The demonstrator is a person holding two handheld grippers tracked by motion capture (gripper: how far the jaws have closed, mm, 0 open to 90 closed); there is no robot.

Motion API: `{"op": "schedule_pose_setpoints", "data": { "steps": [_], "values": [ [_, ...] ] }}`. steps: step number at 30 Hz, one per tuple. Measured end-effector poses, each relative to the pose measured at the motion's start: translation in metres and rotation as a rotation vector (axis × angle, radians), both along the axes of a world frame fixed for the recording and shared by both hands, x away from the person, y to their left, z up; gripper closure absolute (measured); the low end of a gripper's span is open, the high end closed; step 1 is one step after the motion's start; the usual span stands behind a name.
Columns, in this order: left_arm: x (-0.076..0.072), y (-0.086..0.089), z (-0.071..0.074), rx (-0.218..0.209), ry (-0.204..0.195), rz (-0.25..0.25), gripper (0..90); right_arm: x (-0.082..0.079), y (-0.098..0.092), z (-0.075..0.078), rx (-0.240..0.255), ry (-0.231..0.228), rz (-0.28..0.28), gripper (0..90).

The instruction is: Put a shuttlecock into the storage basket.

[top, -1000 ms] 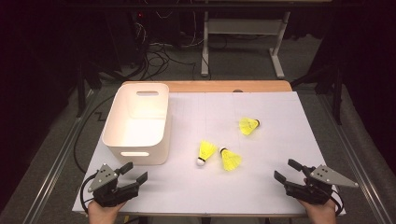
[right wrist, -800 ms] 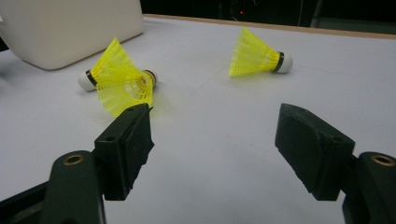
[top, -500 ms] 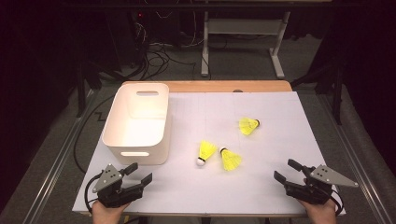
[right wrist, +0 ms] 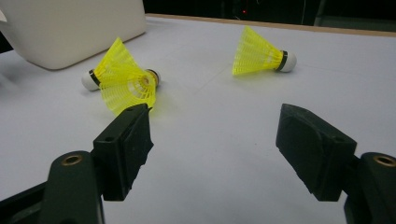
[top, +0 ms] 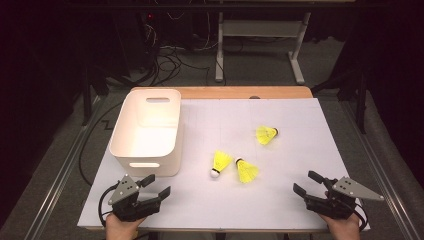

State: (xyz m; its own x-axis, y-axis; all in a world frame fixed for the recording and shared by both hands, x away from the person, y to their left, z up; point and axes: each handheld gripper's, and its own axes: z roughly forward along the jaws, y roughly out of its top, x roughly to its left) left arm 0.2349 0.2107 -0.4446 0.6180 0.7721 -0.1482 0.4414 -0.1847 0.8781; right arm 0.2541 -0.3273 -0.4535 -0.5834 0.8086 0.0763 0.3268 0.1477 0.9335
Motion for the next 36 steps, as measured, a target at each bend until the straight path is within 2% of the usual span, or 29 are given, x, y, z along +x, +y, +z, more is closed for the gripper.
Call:
{"op": "schedule_pose_setpoints", "data": {
  "steps": [23,31,36],
  "values": [
    [0.008,-0.026,0.001,0.02,0.002,-0.05,31.6,0.001,0.001,0.0,-0.002,-0.003,0.004,27.3],
    [0.013,-0.042,0.0,0.038,0.014,-0.091,31.6,0.001,0.002,0.0,0.0,-0.003,0.01,27.1],
    [0.015,-0.049,0.0,0.042,0.01,-0.097,31.7,0.001,0.002,0.0,0.002,-0.002,0.011,27.0]
  ]
}}
